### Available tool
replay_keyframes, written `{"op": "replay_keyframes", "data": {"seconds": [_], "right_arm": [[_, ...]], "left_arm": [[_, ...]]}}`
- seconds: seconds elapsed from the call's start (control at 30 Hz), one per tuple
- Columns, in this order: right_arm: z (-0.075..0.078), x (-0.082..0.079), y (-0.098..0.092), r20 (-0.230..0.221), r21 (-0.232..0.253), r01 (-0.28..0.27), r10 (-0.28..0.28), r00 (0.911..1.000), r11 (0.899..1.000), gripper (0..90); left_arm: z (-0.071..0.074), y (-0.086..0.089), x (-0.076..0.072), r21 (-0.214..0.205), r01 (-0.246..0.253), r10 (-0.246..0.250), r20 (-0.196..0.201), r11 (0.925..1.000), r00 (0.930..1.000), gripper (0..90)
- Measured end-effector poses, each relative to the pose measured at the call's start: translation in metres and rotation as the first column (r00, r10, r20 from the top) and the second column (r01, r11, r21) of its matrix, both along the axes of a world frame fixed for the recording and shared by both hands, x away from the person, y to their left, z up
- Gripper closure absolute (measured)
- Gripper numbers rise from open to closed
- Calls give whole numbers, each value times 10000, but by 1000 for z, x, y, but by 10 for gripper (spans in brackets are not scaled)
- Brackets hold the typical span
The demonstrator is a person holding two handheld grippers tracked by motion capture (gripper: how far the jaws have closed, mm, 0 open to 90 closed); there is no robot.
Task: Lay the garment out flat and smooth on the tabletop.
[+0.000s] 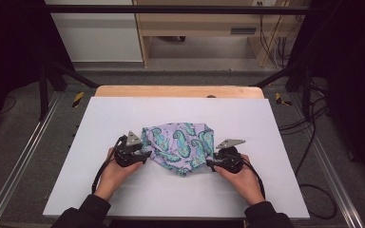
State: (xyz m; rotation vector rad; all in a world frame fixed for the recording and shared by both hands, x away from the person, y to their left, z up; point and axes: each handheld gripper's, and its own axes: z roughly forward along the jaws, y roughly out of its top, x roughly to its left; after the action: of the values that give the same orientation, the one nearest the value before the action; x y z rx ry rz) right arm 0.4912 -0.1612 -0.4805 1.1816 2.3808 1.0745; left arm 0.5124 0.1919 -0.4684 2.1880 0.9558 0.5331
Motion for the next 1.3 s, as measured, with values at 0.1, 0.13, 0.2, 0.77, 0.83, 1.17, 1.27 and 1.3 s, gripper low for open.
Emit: {"op": "replay_keyframes", "data": {"seconds": [0.1, 0.13, 0.2, 0.77, 0.83, 1.17, 1.27, 1.3], "right_arm": [[-1, 0, 4, 52, -49, -88, 89, 9999, 9999, 547], [-1, -1, 6, 93, -153, -92, 94, 9999, 9998, 560], [-1, -1, 8, 277, -408, -119, 131, 9995, 9991, 617], [4, -35, -4, 469, -351, -793, 809, 9956, 9962, 854], [4, -46, -10, 495, -270, -856, 869, 9950, 9960, 854], [9, -91, -26, 583, -77, -1078, 1080, 9924, 9941, 638], [15, -101, -26, 788, -20, -1371, 1368, 9875, 9906, 544], [16, -102, -25, 813, -34, -1487, 1485, 9856, 9889, 513]], "left_arm": [[-2, -3, 2, 105, 17, -16, -122, 9999, 9999, 588], [-2, -3, 3, 135, 8, -6, -157, 9999, 9999, 611], [-4, -4, 4, 176, 43, -38, -246, 9998, 9997, 665], [-4, -11, -28, -260, 985, -994, -373, 9948, 9943, 880], [-4, -11, -41, -415, 1188, -1206, -421, 9920, 9918, 880], [8, -16, -81, -769, 1293, -1254, 525, 9886, 9907, 706], [14, -16, -85, -708, 1327, -1254, 993, 9886, 9871, 614], [15, -16, -85, -710, 1291, -1209, 1099, 9891, 9866, 594]]}}
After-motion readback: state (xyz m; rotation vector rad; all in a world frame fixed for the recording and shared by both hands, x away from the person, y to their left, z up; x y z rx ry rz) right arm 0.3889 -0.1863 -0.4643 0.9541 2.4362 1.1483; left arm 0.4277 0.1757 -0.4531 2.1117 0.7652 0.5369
